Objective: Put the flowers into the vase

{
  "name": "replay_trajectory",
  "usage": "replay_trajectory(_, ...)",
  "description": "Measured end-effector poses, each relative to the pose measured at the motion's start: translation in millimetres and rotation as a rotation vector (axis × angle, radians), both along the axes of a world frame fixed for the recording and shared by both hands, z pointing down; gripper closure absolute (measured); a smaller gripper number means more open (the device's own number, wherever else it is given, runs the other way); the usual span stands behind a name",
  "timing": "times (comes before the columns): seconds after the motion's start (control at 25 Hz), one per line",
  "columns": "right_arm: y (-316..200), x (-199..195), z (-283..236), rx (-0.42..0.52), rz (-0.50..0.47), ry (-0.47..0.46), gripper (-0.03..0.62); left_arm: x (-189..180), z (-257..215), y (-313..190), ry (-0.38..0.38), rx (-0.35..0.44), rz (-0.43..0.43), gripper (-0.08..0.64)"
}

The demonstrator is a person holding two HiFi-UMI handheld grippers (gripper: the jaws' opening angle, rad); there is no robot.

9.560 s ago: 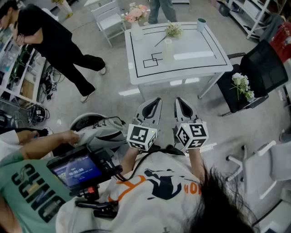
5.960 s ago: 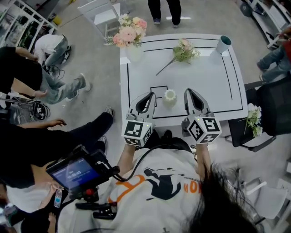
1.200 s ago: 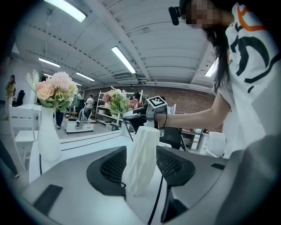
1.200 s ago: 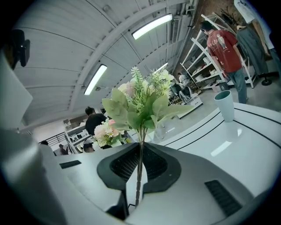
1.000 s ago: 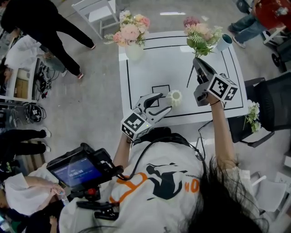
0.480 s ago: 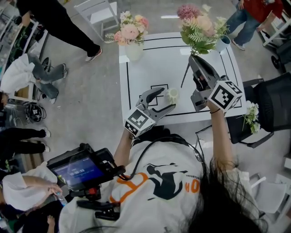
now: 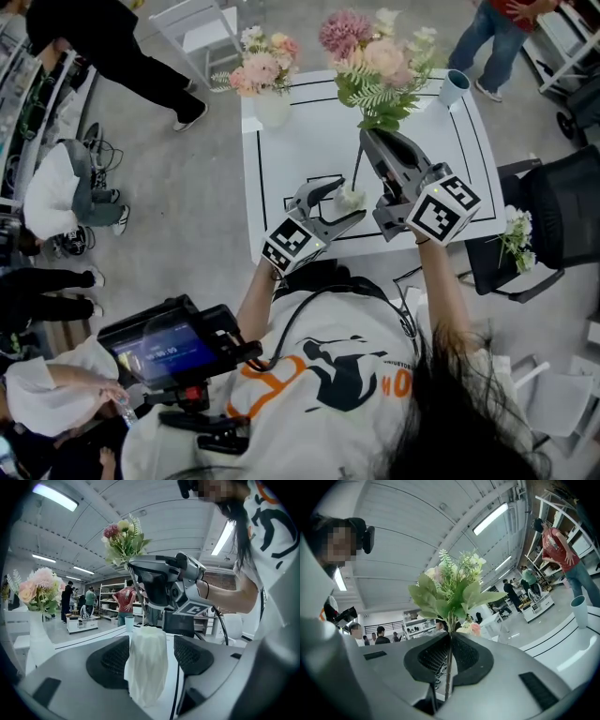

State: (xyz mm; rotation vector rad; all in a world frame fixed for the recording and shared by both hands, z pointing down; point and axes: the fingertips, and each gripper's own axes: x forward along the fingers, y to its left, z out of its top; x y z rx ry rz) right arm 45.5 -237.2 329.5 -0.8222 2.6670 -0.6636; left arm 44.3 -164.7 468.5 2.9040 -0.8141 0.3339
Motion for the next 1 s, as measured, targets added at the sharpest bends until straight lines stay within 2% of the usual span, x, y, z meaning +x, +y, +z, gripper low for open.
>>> replay_trajectory(0.2,16.9,-9.4,11.3,0.076,-0.032,0.023,0.56,-0.6,1.3,-0.9,-0.012,0.014,-0.02,0.258)
replay_trajectory(0.36,31.2,-14.6,24.4,0.176,-0.06,0.099,0.56,1.9,8.2,2.0,-0.054,0.035,-0.02,0.258)
replay_trajectory(0.48,36.0,-15.8,34.5,0.217,-0.068,0.149,0.558,1.2,10.2,-2.0,-0.062,0.05,-0.048,0.286)
replay_trajectory(0.76,47.8,-7.1,55.0,0.196,-0.066,0.161,0.557,1.7,8.9,-4.1,-0.048,0.045,-0.059,0.287)
replay_trajectory(1.0,58.4,-9.3,75.2,0.202,-0.079,0.238,0.554,0.1,9.0,-2.7,-0.041,0.043,-0.07,0.287)
